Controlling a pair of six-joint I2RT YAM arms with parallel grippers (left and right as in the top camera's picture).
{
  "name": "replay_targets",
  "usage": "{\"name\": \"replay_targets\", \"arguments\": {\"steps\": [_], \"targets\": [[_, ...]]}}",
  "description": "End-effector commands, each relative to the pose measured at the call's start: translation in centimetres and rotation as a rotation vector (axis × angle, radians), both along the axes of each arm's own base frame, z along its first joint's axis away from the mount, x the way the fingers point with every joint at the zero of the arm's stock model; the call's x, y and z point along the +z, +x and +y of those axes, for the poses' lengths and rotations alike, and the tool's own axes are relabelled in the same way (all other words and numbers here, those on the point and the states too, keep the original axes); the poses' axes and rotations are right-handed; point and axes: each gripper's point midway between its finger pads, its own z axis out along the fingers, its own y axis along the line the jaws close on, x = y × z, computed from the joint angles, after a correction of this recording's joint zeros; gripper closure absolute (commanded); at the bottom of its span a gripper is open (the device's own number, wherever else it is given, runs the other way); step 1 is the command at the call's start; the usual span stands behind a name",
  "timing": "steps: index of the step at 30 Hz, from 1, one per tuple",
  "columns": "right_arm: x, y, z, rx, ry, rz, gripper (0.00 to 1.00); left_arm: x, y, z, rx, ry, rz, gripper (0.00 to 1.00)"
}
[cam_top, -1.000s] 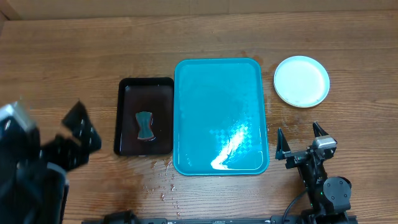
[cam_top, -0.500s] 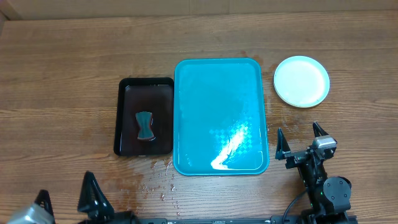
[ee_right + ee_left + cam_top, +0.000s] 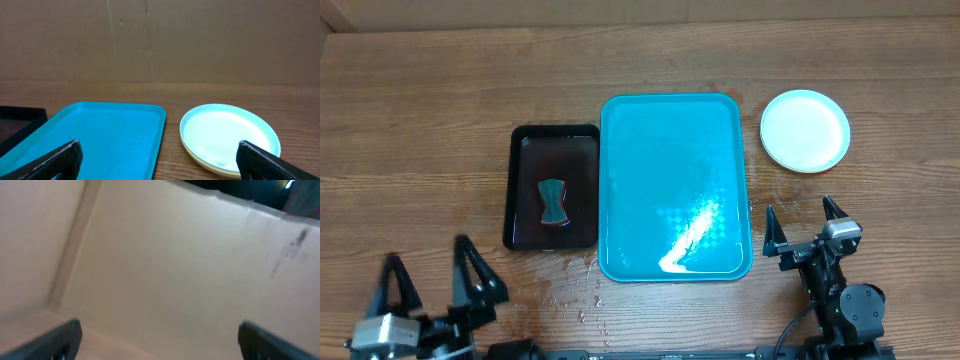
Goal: Clean dirty plates on tray and stack at the side
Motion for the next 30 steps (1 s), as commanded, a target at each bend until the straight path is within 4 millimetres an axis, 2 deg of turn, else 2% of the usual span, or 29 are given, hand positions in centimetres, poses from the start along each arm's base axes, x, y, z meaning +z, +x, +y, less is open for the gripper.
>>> {"name": "replay_targets", "arguments": {"steps": [1,4,8,19,24,30], "targets": [[-0.1,0.0,-0.1,-0.004,-0.006,-0.007,0.00,1.6,1.3,-1.2,-0.076,0.043,-0.196,0.00],[-0.1,0.0,-0.1,-0.004,-0.006,-0.007,0.00,2.1,1.6,-1.7,-0.101,0.076,-0.333,0.00],[-0.1,0.0,-0.1,-0.004,-0.006,-0.007,0.00,0.4,2.6,-1.6,-0.102,0.086,-0.388,0.00],[-0.1,0.0,-0.1,-0.004,-0.006,-0.007,0.00,-8.8,7.4,-0.6,-0.077,0.043,-0.195,0.00],[-0.1,0.0,-0.1,-0.004,-0.006,-0.007,0.00,-11.6,8.6,-0.5,-0.078,0.033,-0.125,0.00],[-0.1,0.0,-0.1,-0.004,-0.006,-0.007,0.00,-17.0,10.3,-0.2,-0.076,0.008,0.103,0.00]]}}
